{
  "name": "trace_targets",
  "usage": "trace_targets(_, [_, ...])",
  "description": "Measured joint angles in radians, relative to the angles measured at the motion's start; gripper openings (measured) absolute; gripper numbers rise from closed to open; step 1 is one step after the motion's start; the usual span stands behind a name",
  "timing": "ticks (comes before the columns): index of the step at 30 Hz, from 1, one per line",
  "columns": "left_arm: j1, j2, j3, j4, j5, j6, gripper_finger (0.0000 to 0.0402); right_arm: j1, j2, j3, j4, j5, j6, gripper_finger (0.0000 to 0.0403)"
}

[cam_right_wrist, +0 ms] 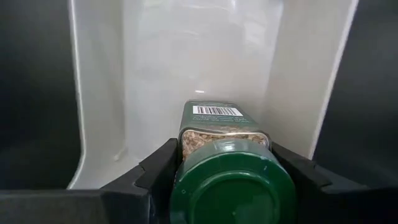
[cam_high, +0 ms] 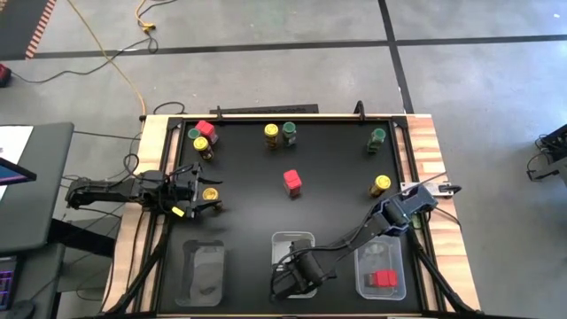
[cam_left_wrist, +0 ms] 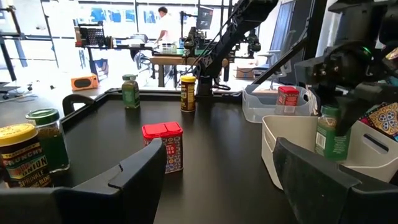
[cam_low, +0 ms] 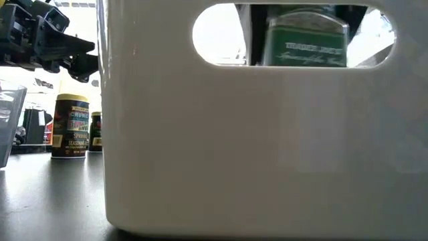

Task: Sort spices by type
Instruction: Put the bottom center green seasoning bottle into the white bin

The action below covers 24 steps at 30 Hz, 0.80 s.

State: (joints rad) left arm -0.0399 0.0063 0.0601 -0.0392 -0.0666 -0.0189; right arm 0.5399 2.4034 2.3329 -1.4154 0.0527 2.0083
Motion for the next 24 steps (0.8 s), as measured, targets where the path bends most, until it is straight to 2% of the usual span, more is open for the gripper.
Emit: trace_targets(24, [0.0, 0.0, 0.0, 0.0, 0.0, 0.0, 0.0281, 0.001, 0.017, 0.001, 0.014, -0.026, -0.029, 0.0239])
